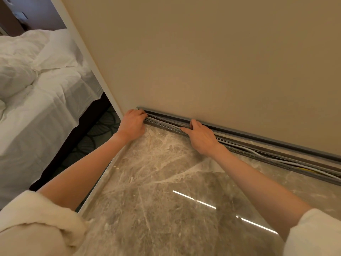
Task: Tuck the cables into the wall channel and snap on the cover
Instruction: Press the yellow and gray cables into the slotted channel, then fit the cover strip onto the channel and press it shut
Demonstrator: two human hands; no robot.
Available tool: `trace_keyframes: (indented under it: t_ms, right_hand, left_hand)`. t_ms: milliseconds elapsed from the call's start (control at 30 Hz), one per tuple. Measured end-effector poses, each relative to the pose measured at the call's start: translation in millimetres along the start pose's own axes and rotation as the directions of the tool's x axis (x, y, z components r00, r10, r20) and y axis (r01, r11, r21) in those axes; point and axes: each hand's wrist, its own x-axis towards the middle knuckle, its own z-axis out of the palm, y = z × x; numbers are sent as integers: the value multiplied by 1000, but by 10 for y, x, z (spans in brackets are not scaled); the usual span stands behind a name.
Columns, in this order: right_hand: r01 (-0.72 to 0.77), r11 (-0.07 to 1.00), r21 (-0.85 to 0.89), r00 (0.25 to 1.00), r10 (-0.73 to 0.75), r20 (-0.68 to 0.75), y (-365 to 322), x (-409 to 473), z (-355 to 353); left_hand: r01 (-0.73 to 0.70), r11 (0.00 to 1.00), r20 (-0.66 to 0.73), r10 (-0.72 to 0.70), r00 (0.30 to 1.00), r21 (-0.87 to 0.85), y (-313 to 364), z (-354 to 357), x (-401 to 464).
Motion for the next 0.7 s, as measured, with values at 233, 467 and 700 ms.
trace_keyframes:
  t_ms: [233, 467, 700]
  right_hand:
    - [14, 990, 139, 988, 8, -153, 312, -580, -240]
    - [-301, 930, 212, 912, 346, -222, 1069, -1552, -497]
    - [-556, 810, 185, 788, 585, -191, 1782, -2744, -604]
  left_hand:
    - [53, 992, -60, -60, 996, -118, 361, -70, -224]
    - [-132, 962, -120, 106, 987, -238, 1195, -288, 27]
    - [-361, 882, -122, 340, 933, -303, 2611, -370, 186]
